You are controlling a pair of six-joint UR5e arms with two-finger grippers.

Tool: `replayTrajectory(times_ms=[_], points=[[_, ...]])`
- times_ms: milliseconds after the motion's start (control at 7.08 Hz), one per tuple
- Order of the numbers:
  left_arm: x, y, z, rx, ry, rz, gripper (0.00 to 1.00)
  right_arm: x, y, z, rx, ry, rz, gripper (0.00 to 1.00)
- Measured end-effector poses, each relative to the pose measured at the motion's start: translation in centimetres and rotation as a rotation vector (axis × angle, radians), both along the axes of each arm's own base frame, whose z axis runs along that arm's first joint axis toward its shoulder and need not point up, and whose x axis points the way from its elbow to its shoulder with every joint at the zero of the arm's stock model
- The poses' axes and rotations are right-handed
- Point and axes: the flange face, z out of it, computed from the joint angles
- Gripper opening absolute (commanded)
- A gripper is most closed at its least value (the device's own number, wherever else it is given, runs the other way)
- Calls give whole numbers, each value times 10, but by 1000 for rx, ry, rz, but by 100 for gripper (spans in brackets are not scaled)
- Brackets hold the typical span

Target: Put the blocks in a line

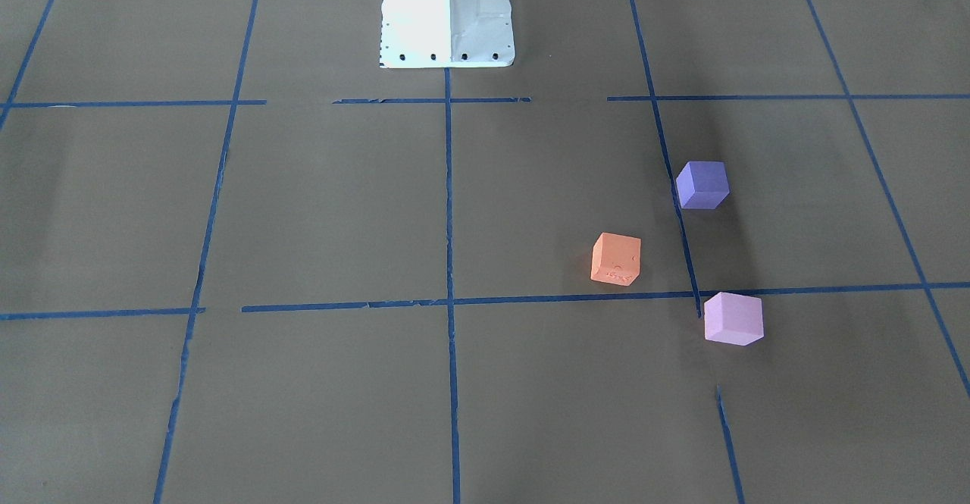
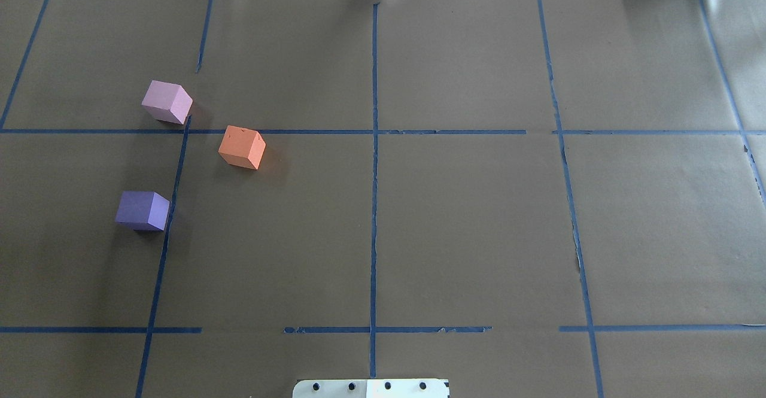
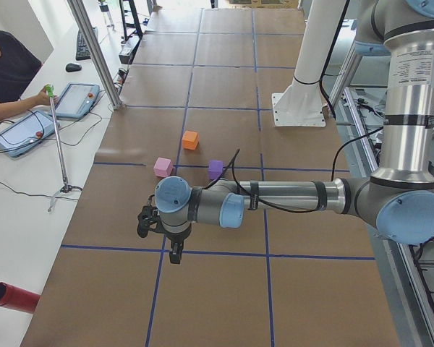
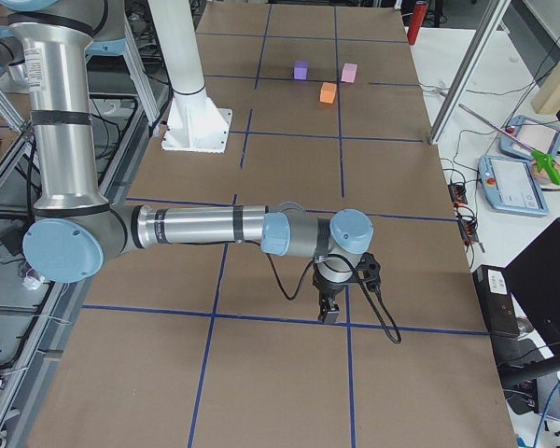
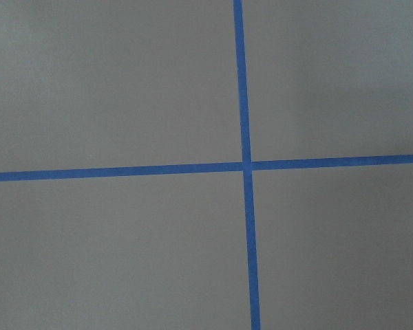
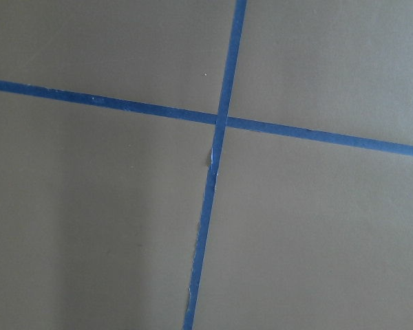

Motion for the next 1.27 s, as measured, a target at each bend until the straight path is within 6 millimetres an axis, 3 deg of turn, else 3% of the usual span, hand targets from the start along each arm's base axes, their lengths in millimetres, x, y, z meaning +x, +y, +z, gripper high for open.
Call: replayTrajectory(times_ms=[424,707,848,989,1130,1272], points=[[0,0,-1,3,-3,2,100,0,0,0,-1,0,0,100],[2,-8,-20,3,-2,2,100,0,0,0,-1,0,0,100],[16,-27,-53,15,-4,27,100,0,0,0,-1,0,0,100],[47,-55,-98,31,-7,74,100,0,0,0,-1,0,0,100],[84,-73,-143,47,-6,110,100,0,0,0,-1,0,0,100],[133,-80,-186,54,8,132,100,0,0,0,-1,0,0,100]])
